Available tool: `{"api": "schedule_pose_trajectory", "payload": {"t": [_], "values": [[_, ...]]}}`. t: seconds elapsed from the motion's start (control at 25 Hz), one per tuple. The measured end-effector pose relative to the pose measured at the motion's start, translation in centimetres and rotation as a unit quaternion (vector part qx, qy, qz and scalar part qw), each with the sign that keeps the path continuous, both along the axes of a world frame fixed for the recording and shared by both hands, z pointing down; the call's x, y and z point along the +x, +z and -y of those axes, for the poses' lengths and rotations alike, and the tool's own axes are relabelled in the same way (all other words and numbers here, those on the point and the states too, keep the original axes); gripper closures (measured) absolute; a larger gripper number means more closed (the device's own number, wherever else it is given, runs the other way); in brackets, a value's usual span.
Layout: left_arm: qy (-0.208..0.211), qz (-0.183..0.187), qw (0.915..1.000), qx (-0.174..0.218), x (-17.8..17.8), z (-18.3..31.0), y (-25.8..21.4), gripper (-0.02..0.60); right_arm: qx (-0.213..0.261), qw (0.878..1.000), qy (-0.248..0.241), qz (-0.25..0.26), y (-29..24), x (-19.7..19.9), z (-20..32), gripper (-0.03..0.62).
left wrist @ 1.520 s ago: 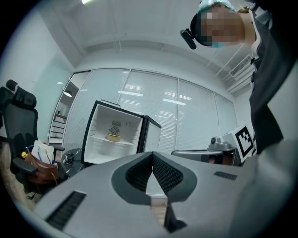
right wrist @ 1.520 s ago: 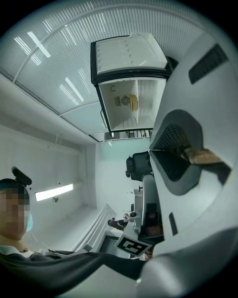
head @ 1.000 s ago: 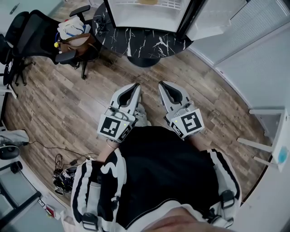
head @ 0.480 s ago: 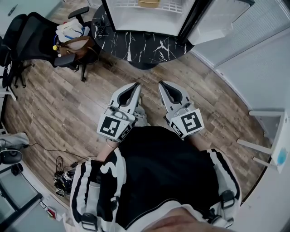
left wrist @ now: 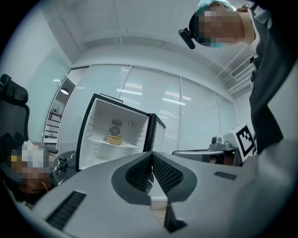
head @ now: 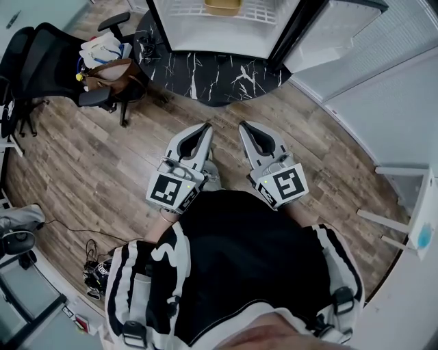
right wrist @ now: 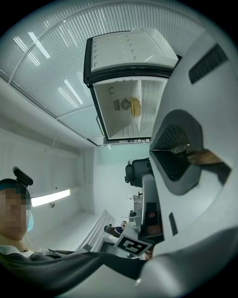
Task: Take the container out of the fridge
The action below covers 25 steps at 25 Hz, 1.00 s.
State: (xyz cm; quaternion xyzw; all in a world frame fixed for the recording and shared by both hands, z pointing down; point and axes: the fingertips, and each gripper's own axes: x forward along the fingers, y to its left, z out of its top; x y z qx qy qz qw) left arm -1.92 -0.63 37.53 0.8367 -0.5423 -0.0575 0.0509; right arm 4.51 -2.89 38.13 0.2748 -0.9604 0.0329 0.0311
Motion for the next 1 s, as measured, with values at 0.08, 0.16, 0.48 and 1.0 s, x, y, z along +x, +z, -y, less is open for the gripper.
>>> {"api": "schedule_pose_trajectory", "payload": {"t": [0.08,0.16,0.48,1.0], "values": [[0.001,-0.001,1.0000,0.001,-0.3,0.7,0.0,0.572,0.001,1.000,0.003,0.001,0.0,-0.2,0.7,0.582],[0.003,0.000,1.0000,0.003,-0.5,1.6,0.0,0.572,0.002,1.000,0.007,0.002,0.0,-0.3,1.5,0.582],[0.017,-0.002,0.9998,0.004,-1.3,4.9,-0.6,0.572,0.004,1.000,0.023,0.002,-0.6,-1.0,4.7,0.582],[0.034,0.000,0.9994,0.008,-3.4,8.9,-1.2,0.572,0.004,0.999,0.033,-0.005,-1.0,-3.4,8.3,0.582]]}}
